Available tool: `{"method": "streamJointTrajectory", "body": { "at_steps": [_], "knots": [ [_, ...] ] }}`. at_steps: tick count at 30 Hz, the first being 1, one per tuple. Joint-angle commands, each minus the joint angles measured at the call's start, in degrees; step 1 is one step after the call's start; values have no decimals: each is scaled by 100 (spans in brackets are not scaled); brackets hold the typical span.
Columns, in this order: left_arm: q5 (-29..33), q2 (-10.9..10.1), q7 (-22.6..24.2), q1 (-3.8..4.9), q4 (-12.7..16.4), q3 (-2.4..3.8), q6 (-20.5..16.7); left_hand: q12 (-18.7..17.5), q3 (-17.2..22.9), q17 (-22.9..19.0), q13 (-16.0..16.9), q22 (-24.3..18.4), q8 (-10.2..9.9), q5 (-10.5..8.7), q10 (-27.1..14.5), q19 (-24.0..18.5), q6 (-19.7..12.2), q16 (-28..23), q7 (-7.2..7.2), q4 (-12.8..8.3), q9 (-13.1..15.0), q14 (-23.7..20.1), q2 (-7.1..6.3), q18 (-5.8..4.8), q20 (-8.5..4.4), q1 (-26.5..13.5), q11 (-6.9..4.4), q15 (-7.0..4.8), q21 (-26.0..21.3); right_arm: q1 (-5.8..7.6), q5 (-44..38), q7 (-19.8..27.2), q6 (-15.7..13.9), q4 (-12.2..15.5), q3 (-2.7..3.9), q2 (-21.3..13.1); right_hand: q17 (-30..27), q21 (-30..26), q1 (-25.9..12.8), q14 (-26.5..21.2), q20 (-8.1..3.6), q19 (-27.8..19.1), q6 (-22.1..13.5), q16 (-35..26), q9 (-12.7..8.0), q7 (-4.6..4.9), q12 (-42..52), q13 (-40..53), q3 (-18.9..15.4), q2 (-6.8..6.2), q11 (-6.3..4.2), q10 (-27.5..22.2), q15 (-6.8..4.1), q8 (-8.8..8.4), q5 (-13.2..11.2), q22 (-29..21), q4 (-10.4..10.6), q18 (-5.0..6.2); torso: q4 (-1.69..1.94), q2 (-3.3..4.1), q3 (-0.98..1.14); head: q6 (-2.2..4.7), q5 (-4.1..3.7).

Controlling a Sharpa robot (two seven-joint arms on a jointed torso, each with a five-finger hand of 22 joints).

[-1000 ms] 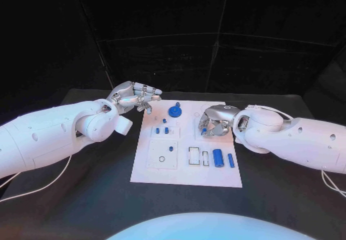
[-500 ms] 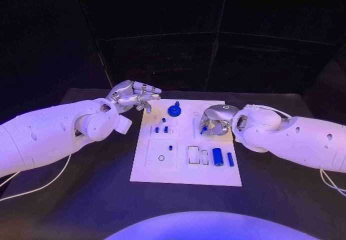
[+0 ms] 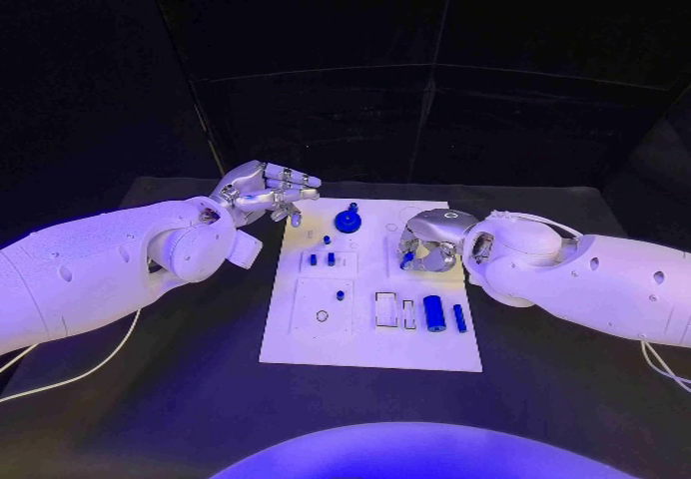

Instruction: Assemble the parts on the task board

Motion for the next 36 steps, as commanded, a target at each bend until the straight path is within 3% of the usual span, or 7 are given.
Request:
{"method": "streamJointTrajectory", "body": {
  "at_steps": [1, 10, 17, 25, 29, 33, 36],
  "knots": [
    [25, -2, 20, 7, 14, 5, 59, 17, -5, -5, 6, -6, 1, 19, -30, -4, -24, -8, 15, -30, 4, -51, 39, 74, 24, 16, -9, 1, -26, 9, 21, 148, -470, 99, 3, -67, 18, 44, 87, 152, -8, 43, 54, 29, 5, -12, -31, 15, 81, 33, -37, 101, -41, 3, -14, 44, -31, -77, -1, -3, 0, 7, 4],
    [25, 0, 23, 7, 8, 5, 55, 17, -5, -5, 6, -6, 1, 19, -30, -4, -24, -8, 15, -30, 4, -51, 39, 74, 24, 16, -9, 1, -26, 21, 331, 270, -859, 638, 15, -457, 36, 86, 74, 154, -15, 52, 78, 47, 0, -9, -74, 24, 216, -11, -37, 141, -43, -10, 8, 88, -96, -84, 11, -5, -4, 27, 9],
    [25, 9, 24, 7, 5, 5, 55, 17, -5, -5, 6, -6, 1, 19, -30, -4, -24, -8, 15, -30, 4, -51, 39, 74, 24, 16, -9, 1, -26, 29, 537, 377, -898, 942, 28, -447, 23, 94, 55, 150, -14, 43, 76, 44, -4, -4, -98, 26, 265, -43, -32, 148, -40, -23, 20, 90, -122, -83, 7, 7, -2, 25, 50],
    [25, 47, 37, 7, -18, 5, 59, 17, -5, -5, 6, -6, 1, 19, -30, -4, -24, -8, 15, -30, 4, -51, 39, 74, 24, 16, -9, 1, -26, 23, 597, 545, -771, 969, 25, 173, 7, 91, 39, 145, -13, 28, 71, 38, -7, 1, -116, 27, 300, -57, -27, 148, -37, -34, 30, 76, -136, -80, 27, 8, 0, -9, 110],
    [25, 63, 41, 7, -31, 5, 55, 17, -5, -5, 6, -6, 1, 19, -30, -4, -24, -8, 15, -30, 4, -51, 39, 74, 24, 16, -9, 1, -26, -6, 492, 605, -731, 895, 22, 495, 6, 90, 25, 144, -10, 18, 64, 39, -9, 6, -133, 27, 329, -65, -23, 146, -34, -44, 36, 69, -146, -78, 8, 4, -6, -35, 166],
    [25, 79, 46, 8, -40, 5, 49, 17, -5, -5, 6, -6, 1, 19, -30, -4, -24, -8, 15, -30, 4, -51, 39, 74, 24, 16, -9, 1, -26, -69, 369, 638, -672, 815, 19, 755, 6, 90, 24, 144, -10, 18, 64, 39, -9, 6, -133, 27, 330, -65, -23, 146, -33, -44, 36, 69, -147, -78, 19, 12, -12, -51, 180],
    [25, 90, 48, 8, -47, 5, 43, 17, -5, -5, 6, -6, 1, 19, -30, -4, -24, -8, 15, -30, 4, -51, 39, 74, 24, 16, -9, 1, -26, -128, 273, 622, -597, 717, 14, 942, -10, 90, 10, 140, -8, 11, 59, 32, -11, 10, -145, 27, 348, -72, -19, 144, -31, -50, 39, 65, -152, -77, 5, 7, -12, -65, 202]
  ]
}}
